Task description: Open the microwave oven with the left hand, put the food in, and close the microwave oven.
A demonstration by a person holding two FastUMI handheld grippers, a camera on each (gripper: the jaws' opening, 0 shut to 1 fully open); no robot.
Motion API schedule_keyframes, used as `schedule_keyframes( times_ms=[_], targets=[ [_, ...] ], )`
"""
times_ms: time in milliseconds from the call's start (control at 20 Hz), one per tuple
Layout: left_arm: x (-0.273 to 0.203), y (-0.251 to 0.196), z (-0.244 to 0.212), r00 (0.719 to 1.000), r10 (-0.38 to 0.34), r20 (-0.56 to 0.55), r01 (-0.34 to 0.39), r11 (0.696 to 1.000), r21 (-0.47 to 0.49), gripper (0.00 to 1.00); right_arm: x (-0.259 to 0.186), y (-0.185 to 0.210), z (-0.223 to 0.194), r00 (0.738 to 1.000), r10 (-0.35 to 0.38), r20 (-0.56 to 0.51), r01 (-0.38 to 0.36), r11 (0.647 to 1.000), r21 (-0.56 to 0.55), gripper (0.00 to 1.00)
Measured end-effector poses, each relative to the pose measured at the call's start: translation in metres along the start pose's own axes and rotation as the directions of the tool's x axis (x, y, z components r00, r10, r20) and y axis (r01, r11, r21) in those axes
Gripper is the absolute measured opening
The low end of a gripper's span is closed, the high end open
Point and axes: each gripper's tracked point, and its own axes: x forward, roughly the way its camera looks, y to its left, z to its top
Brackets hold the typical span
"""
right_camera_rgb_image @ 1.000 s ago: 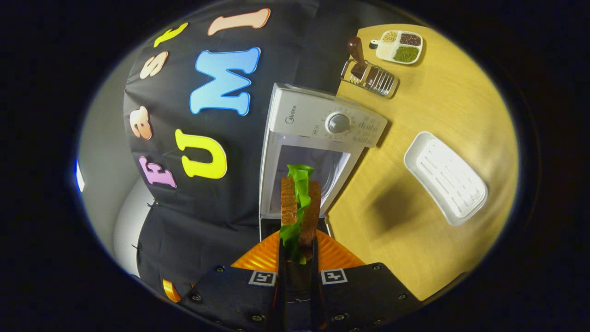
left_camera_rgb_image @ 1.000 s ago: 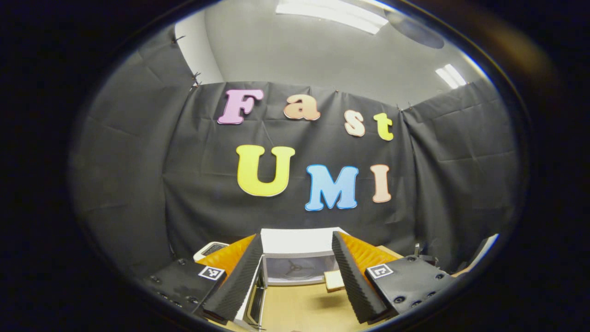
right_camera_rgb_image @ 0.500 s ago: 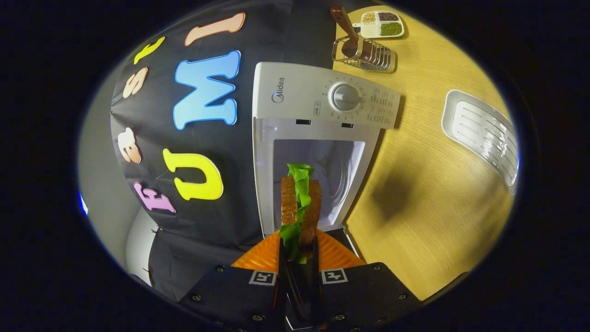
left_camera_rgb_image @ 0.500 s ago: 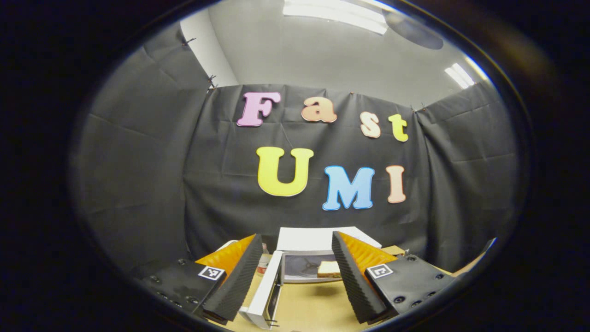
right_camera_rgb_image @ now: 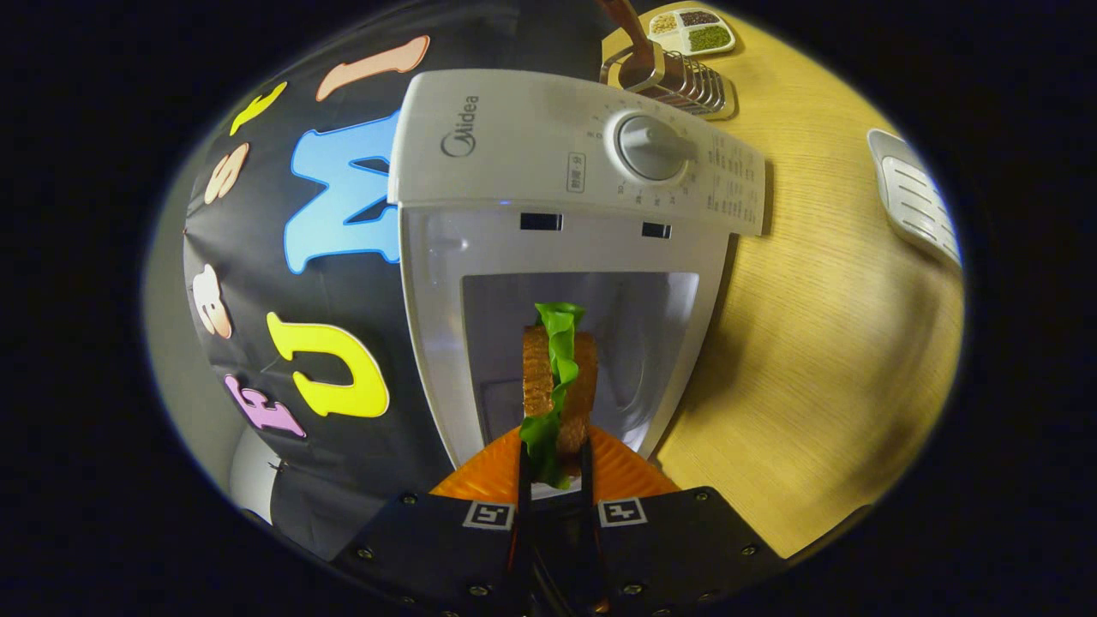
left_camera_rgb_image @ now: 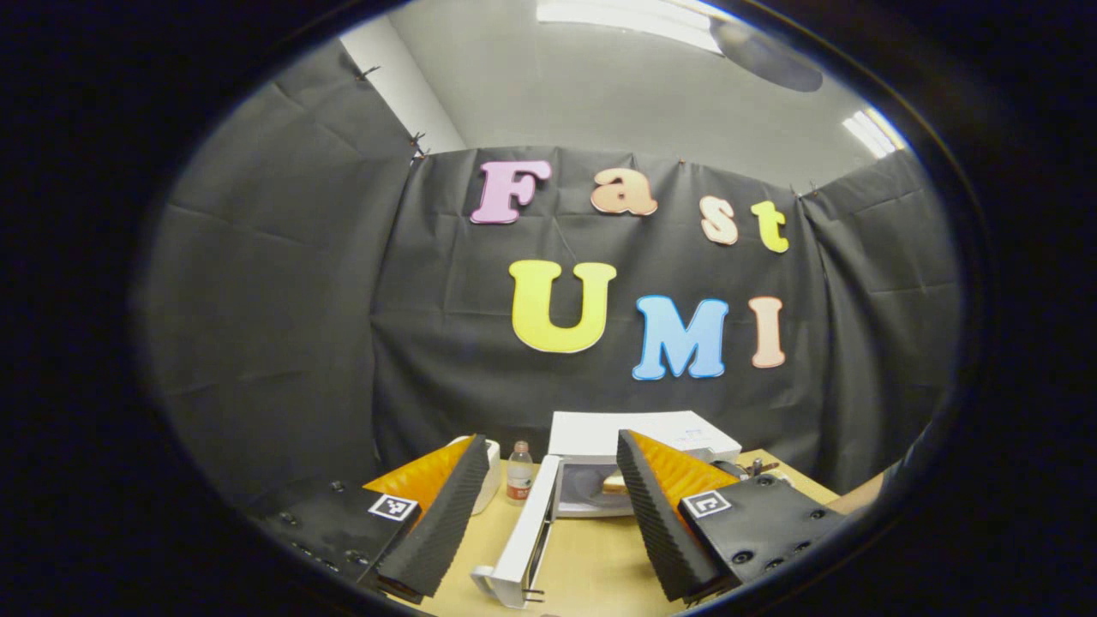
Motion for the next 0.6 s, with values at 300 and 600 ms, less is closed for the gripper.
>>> schedule_keyframes(
  times_ms=[300,600],
  targets=[
    [-0.003,0.030,-0.017,0.995,0.084,-0.047,-0.085,0.996,-0.013,0.97,0.063,-0.008,0.004,0.992,-0.035,0.119,0.034,0.999,0.015,0.21],
    [0.002,0.044,-0.024,0.988,0.130,-0.085,-0.131,0.991,-0.009,0.97,0.115,-0.024,0.007,0.972,-0.098,0.215,0.077,0.992,0.105,0.22]
  ],
)
